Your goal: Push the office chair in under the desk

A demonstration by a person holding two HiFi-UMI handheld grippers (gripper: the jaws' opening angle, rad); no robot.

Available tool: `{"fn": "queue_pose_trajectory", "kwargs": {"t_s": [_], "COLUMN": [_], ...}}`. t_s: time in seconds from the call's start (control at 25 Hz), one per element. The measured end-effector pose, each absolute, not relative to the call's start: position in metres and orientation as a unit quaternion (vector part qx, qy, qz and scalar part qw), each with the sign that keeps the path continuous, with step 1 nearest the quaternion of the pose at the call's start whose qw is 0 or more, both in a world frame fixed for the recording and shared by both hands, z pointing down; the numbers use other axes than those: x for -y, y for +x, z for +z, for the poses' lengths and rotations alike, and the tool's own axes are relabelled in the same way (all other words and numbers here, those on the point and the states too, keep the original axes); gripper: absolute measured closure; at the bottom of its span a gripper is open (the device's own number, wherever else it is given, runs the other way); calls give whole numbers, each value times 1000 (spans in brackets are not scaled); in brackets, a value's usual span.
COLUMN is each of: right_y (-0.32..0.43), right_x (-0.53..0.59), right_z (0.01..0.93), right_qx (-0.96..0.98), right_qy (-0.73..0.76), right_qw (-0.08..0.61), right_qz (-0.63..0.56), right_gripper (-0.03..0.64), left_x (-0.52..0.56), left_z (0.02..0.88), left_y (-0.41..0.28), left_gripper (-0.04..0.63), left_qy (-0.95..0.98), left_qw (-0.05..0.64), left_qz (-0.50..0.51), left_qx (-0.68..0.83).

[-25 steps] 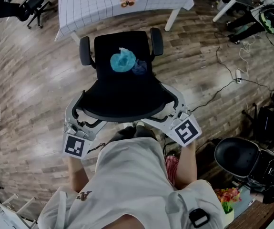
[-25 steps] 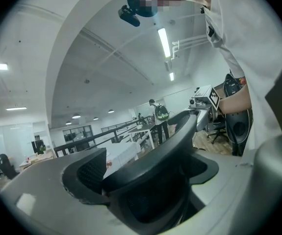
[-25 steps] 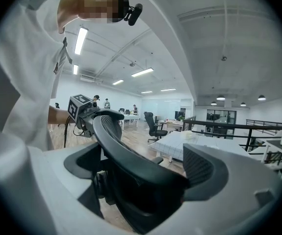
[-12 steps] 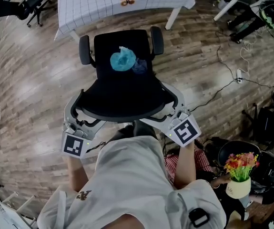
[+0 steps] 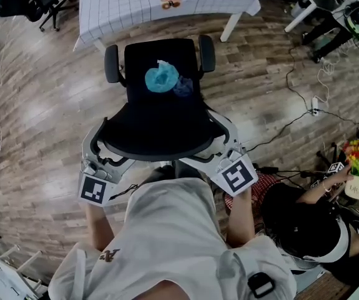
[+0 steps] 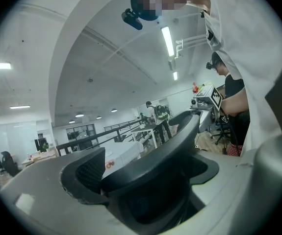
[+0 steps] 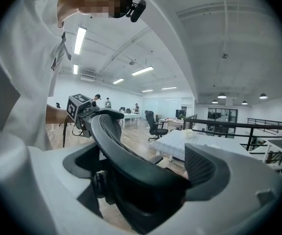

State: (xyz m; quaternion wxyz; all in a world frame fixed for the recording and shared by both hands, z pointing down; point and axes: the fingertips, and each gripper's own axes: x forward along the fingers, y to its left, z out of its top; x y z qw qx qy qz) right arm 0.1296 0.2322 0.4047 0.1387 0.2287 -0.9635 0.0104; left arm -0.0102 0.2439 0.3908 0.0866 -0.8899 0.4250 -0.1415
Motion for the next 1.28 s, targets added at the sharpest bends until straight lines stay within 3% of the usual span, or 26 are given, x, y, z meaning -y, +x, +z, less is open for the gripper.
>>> {"fn": "queue_pose_trajectory", "kwargs": {"t_s": [1.28], "right_y": [80], "right_x": [-181], "right_z": [408], "right_qx": [952], "right_qy": [255], "right_qw": [166], "right_qz": [18], "right_gripper": [67], "left_x": [-183], "left_z": [393], "left_y": [-56], "left_gripper": [112], "left_qy": [-904], "left_qw": [92], "left_qz": [-131], "left_qx": [-396]}}
